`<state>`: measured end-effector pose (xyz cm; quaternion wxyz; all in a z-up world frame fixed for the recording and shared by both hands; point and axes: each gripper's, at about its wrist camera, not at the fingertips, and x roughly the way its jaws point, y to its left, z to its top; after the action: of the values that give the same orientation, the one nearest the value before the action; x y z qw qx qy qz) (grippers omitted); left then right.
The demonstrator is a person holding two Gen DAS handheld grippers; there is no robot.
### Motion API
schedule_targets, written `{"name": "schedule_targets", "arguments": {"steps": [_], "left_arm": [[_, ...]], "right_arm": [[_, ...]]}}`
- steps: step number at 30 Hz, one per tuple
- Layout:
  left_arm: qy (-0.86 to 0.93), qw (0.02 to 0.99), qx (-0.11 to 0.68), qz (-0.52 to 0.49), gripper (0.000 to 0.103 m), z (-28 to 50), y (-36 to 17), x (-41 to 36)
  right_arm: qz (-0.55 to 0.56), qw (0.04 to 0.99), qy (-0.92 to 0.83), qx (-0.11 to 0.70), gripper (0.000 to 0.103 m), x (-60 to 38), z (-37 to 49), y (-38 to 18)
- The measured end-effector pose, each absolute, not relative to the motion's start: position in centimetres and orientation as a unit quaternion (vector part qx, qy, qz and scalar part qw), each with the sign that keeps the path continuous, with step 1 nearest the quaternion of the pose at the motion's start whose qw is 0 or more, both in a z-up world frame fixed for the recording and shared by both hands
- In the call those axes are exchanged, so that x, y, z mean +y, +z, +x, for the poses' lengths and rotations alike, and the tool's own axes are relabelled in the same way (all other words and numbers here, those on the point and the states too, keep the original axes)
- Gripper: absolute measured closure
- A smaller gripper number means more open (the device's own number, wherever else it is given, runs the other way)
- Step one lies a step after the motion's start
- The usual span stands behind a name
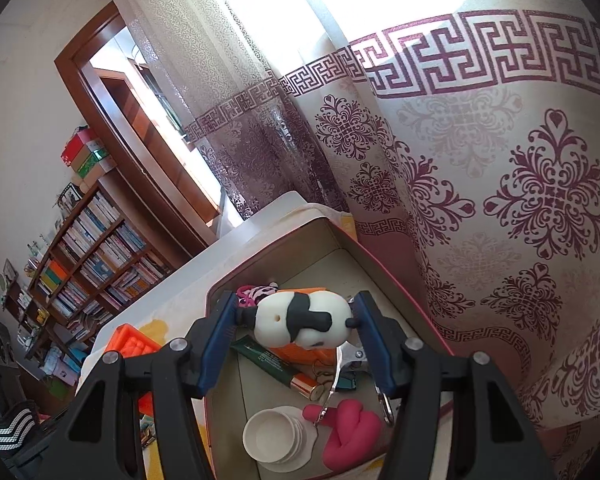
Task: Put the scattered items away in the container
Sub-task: 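Lower panda and orange cube into the red tin and open both tools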
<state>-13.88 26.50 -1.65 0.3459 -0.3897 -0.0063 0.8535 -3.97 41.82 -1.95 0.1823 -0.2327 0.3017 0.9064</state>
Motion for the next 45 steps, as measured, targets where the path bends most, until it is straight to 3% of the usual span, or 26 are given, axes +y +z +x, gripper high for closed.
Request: {"name": "schedule_targets", "arguments": {"steps": [5, 7, 23, 25, 35, 38, 45], "left_arm": [[0.842, 0.365, -0.025, -0.397, 0.047, -14.2, -1.9, 28.0], [0.838, 0.369, -0.037, -0.4, 0.032, -14.5, -1.9, 28.2], [0.875, 0.306, -0.06, -0.37, 0.031, -16.2, 0.0, 23.4], [0.879, 0.301, -0.066, -0.365, 0.016, -16.3, 0.2, 22.8], [0.883, 0.291, -0.072, -0.361, 0.016, -16.5, 0.6, 21.9], [0.882, 0.289, -0.072, -0.366, 0.016, -16.6, 0.5, 21.8], [0.883, 0.274, -0.077, -0.374, 0.016, -17.2, 0.2, 21.2]], "right_arm": [[-0.231, 0.183, 0.905, 0.305, 0.039, 42.1, -3.9, -2.0], [-0.232, 0.183, 0.904, 0.309, 0.039, 42.2, -3.9, -2.0], [-0.228, 0.16, 0.913, 0.298, 0.039, 40.8, -4.3, -1.9], [-0.223, 0.161, 0.915, 0.296, 0.039, 40.7, -4.2, -1.8], [-0.211, 0.184, 0.916, 0.287, 0.038, 40.8, -3.8, -1.3], [-0.203, 0.196, 0.915, 0.288, 0.023, 40.9, -3.4, -1.1], [-0.204, 0.2, 0.917, 0.278, 0.023, 40.7, -3.6, -1.1]]}}
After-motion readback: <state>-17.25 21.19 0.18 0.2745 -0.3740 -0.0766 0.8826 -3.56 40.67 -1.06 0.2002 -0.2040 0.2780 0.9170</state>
